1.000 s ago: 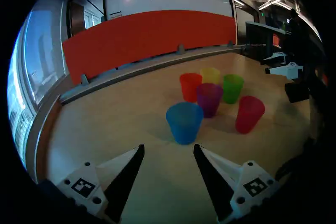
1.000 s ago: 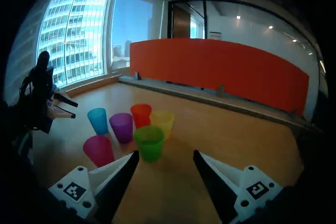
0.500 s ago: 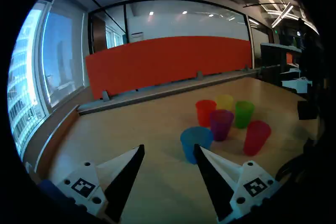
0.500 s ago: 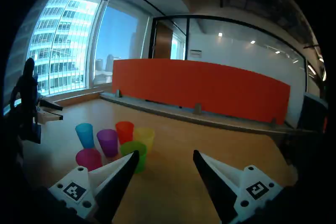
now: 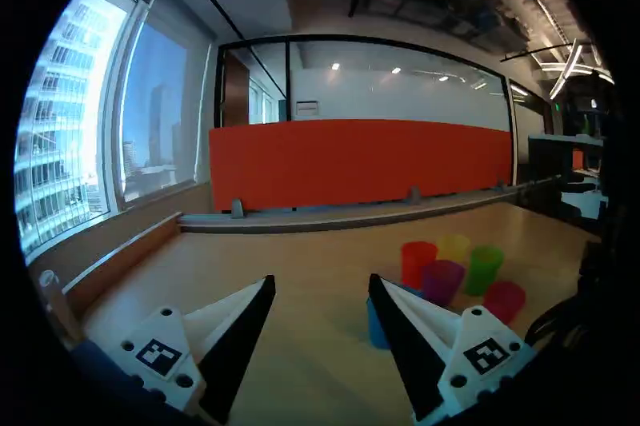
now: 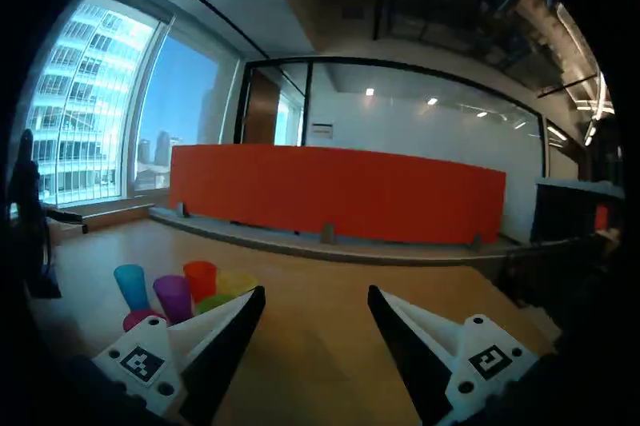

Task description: Pour water

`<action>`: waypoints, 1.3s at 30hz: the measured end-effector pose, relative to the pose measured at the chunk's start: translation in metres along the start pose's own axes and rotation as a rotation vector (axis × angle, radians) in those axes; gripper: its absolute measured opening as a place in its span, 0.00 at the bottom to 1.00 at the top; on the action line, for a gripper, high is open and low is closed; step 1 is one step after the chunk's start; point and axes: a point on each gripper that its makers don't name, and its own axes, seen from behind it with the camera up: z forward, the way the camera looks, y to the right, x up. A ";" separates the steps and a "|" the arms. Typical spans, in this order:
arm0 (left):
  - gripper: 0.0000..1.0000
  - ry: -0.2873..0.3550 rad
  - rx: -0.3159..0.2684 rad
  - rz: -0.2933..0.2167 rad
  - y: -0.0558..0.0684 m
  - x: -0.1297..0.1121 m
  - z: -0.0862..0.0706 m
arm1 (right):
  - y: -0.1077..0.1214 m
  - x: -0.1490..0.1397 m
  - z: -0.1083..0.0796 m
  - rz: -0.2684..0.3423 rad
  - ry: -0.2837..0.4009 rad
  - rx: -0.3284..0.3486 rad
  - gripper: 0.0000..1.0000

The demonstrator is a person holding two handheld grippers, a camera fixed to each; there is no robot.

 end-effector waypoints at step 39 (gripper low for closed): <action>0.86 0.141 0.060 -0.033 0.008 0.010 -0.004 | 0.028 0.005 -0.026 0.078 0.086 -0.208 0.99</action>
